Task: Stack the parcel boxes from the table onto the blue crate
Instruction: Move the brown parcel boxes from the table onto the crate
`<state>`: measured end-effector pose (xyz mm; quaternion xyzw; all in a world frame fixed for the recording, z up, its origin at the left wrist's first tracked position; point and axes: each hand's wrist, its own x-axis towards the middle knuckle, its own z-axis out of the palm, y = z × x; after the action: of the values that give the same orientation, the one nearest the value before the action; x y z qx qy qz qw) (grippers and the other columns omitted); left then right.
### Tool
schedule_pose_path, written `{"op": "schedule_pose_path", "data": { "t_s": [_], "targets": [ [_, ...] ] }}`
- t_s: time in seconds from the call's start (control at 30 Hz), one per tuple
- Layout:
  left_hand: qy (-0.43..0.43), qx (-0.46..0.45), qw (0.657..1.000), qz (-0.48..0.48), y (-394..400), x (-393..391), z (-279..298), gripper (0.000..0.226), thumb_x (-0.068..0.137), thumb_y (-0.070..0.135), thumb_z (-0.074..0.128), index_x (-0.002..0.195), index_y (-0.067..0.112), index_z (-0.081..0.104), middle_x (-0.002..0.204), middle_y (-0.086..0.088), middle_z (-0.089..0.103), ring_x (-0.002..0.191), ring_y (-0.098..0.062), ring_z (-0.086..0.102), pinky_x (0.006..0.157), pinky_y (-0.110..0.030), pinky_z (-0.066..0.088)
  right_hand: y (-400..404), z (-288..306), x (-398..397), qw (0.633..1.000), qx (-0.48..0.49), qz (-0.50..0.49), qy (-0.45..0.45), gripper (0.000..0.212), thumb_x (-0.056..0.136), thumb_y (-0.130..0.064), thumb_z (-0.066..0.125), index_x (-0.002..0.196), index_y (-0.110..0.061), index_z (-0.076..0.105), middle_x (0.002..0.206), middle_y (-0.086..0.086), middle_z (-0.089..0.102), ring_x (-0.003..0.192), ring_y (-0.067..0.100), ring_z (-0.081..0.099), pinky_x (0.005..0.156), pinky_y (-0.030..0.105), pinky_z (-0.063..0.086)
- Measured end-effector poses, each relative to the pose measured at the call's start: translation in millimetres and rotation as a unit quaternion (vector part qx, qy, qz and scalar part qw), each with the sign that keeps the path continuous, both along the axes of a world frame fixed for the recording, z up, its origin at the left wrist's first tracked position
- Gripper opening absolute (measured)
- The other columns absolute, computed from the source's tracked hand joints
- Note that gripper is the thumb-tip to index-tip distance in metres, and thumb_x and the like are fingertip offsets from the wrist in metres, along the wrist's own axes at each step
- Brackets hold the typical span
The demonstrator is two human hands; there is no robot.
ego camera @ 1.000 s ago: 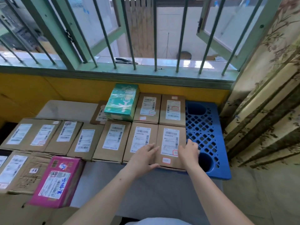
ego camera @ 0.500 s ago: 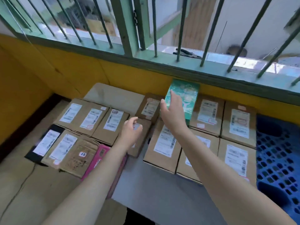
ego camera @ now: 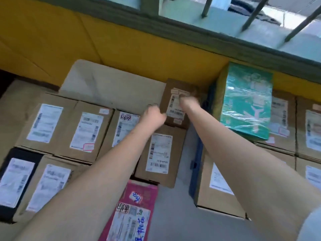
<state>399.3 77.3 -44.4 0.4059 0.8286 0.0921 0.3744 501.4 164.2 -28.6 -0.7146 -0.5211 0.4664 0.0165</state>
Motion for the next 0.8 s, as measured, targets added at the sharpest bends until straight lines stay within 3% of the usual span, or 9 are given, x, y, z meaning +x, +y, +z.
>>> {"op": "schedule_pose_path", "data": {
  "t_s": [0.13,0.23,0.3,0.37,0.4,0.57,0.67,0.8],
  "targets": [
    [0.015,-0.078,0.996,-0.033,24,1,-25,0.046,0.092,0.034,0.054,0.129,0.006,0.055,0.131,-0.018,0.056,0.12,-0.035,0.055,0.101,-0.04,0.046,6,-32,-8,0.997,-0.004,-0.075,0.007,0.039,0.099,-0.035,0.045,0.133,-0.016,0.046,0.12,0.002,0.06,0.095,0.021,0.063,0.073,0.032,0.052],
    [-0.003,-0.106,0.994,-0.023,34,3,-27,0.046,0.089,0.034,0.055,0.127,0.01,0.056,0.129,-0.014,0.057,0.119,-0.032,0.056,0.102,-0.042,0.046,1,-31,-11,0.994,0.012,-0.111,0.021,0.036,0.097,-0.03,0.05,0.13,-0.018,0.043,0.121,0.006,0.06,0.099,0.025,0.064,0.079,0.036,0.057],
    [-0.02,-0.086,0.996,0.004,35,3,-25,0.048,0.089,0.039,0.054,0.126,0.009,0.057,0.126,-0.015,0.058,0.116,-0.032,0.057,0.098,-0.04,0.048,6,-25,-13,0.991,-0.003,-0.131,0.025,0.013,0.098,-0.027,0.048,0.106,-0.017,0.051,0.113,0.008,0.065,0.09,0.022,0.065,0.075,0.033,0.057],
    [-0.028,-0.055,0.997,0.036,32,1,-19,0.054,0.09,0.045,0.052,0.127,0.006,0.056,0.125,-0.016,0.057,0.113,-0.034,0.058,0.092,-0.036,0.049,13,-12,-14,0.988,-0.052,-0.138,0.036,0.023,0.101,-0.027,0.042,0.082,-0.017,0.049,0.095,0.006,0.066,0.082,0.021,0.062,0.072,0.032,0.053],
    [-0.03,-0.035,0.997,0.053,30,1,-13,0.056,0.091,0.046,0.052,0.128,0.005,0.055,0.123,-0.017,0.055,0.111,-0.034,0.058,0.088,-0.035,0.047,15,-2,-14,0.987,-0.069,-0.139,0.04,0.026,0.102,-0.027,0.04,0.079,-0.017,0.049,0.09,0.006,0.065,0.083,0.021,0.062,0.075,0.032,0.053],
    [-0.053,0.069,0.985,0.146,20,4,33,0.047,0.095,0.033,0.049,0.133,0.006,0.046,0.13,-0.017,0.044,0.108,-0.036,0.056,0.081,-0.034,0.04,16,47,-15,0.977,-0.088,-0.169,0.097,0.025,0.098,-0.031,0.049,0.112,-0.012,0.055,0.103,0.011,0.068,0.092,0.026,0.069,0.083,0.036,0.058],
    [-0.117,0.139,0.952,0.246,0,3,56,0.03,0.094,0.03,0.048,0.12,0.016,0.051,0.125,-0.01,0.05,0.096,-0.027,0.054,0.073,-0.031,0.038,11,77,-12,0.967,-0.115,-0.177,0.14,0.027,0.098,-0.032,0.05,0.117,-0.013,0.054,0.106,0.01,0.069,0.096,0.025,0.069,0.085,0.037,0.058],
    [-0.188,0.249,0.878,0.362,-48,15,89,0.012,0.092,0.028,0.052,0.104,0.025,0.053,0.108,0.001,0.061,0.101,-0.018,0.059,0.067,-0.025,0.043,-16,123,5,0.959,-0.112,-0.144,0.218,0.023,0.097,-0.029,0.049,0.114,-0.014,0.053,0.107,0.009,0.068,0.099,0.025,0.069,0.083,0.037,0.058]
  ]
}}
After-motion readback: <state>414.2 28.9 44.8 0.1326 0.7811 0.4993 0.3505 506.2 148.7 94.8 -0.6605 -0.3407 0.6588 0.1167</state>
